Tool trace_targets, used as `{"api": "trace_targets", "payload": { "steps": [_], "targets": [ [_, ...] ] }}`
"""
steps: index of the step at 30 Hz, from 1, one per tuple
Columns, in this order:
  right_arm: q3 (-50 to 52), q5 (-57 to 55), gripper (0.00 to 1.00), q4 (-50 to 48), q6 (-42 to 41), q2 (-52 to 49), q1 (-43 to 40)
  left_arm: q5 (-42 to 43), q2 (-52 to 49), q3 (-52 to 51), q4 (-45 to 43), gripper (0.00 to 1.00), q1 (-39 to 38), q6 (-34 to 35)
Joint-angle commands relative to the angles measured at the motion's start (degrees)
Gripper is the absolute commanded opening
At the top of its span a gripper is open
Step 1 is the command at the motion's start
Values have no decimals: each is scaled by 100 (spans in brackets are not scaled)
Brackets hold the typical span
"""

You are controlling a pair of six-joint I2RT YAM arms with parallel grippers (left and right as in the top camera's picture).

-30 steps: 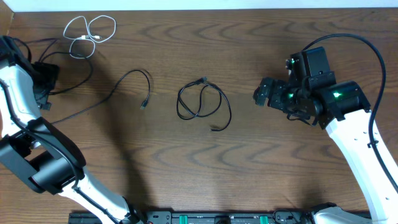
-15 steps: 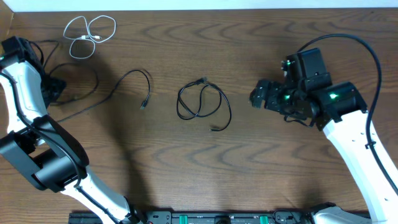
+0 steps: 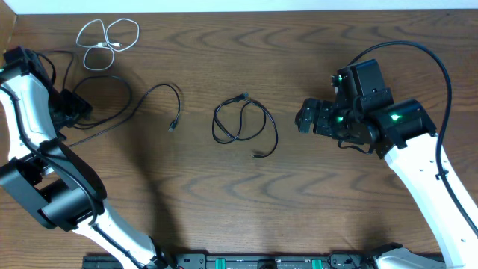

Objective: Untangle cables

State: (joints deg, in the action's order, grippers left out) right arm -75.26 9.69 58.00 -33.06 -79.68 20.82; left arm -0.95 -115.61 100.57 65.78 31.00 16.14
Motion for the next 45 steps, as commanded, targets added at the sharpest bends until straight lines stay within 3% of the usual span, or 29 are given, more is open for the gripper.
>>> {"api": "trace_targets", "payload": {
  "steps": [1, 15, 20, 26, 37, 45],
  "targets": [
    [-79, 35, 99, -11, 103, -15, 28, 197, -42, -13, 197, 74, -7, -262],
    [-79, 59, 99, 166, 210, -15, 28, 2002, -46, -13, 1154, 80, 557, -348],
    [-79, 59, 99, 157, 208, -15, 28, 3265, -46, -13, 1261, 81, 846, -350],
    [-79, 146, 99, 188, 208, -15, 28, 4450, -46, -13, 1104, 97, 1051, -343],
    [-79, 146, 99, 160, 205, -15, 28, 4033, -46, -13, 1088, 97, 1032, -350],
    [-79, 146, 99, 70, 184, -15, 28, 3421, -46, -238, 999, 97, 205, -345]
  ]
}}
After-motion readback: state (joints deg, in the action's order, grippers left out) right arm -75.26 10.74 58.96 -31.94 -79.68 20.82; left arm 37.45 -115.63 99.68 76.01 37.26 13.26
